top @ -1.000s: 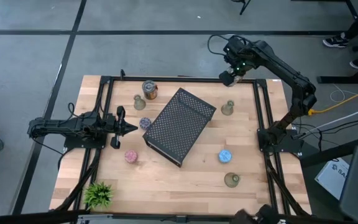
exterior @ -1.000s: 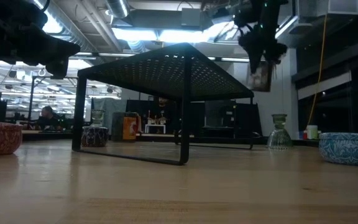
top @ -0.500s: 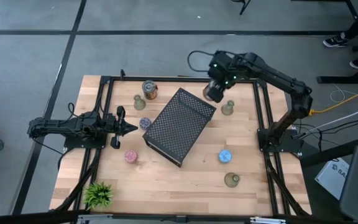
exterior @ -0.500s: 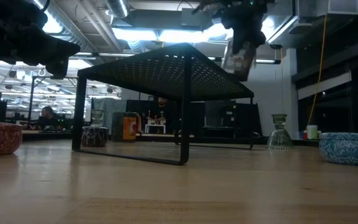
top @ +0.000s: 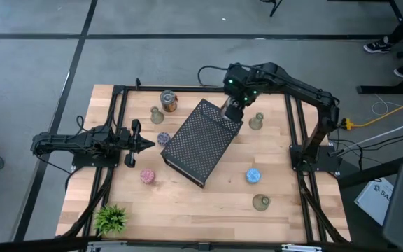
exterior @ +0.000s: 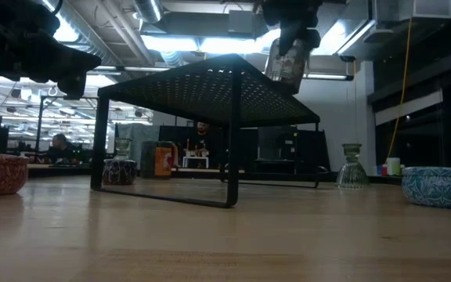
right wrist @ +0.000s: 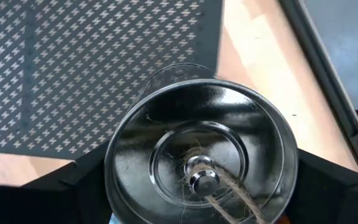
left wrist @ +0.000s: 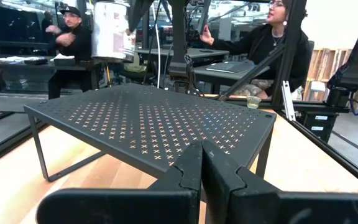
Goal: Pick & Place candle stick holders
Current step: Put the right scented candle on the shelf
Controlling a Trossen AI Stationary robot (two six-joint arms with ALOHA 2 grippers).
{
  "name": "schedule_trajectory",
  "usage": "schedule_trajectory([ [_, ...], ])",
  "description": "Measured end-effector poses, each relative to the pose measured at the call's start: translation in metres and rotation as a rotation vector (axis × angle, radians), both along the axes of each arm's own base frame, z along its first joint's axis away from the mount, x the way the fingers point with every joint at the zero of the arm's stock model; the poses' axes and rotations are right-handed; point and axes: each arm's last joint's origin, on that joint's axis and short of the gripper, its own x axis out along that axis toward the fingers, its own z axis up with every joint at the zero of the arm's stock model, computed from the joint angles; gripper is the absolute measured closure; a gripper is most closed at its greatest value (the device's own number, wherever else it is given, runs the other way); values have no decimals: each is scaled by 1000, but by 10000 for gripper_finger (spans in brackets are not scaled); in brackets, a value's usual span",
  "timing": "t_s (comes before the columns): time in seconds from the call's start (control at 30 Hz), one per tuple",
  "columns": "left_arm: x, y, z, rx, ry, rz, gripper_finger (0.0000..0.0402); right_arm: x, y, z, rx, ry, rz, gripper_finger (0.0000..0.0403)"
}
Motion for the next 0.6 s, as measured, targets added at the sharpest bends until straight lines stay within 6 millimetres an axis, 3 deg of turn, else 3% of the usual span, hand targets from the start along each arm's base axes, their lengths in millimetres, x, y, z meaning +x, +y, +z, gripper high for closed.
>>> schedule_trajectory([
  [0.27,0,0,0,0,0,0,400,15,15,-11,15,27,38,55],
  [0.6,0,0,0,0,0,0,400,29,14,-33,40,112,35,53],
])
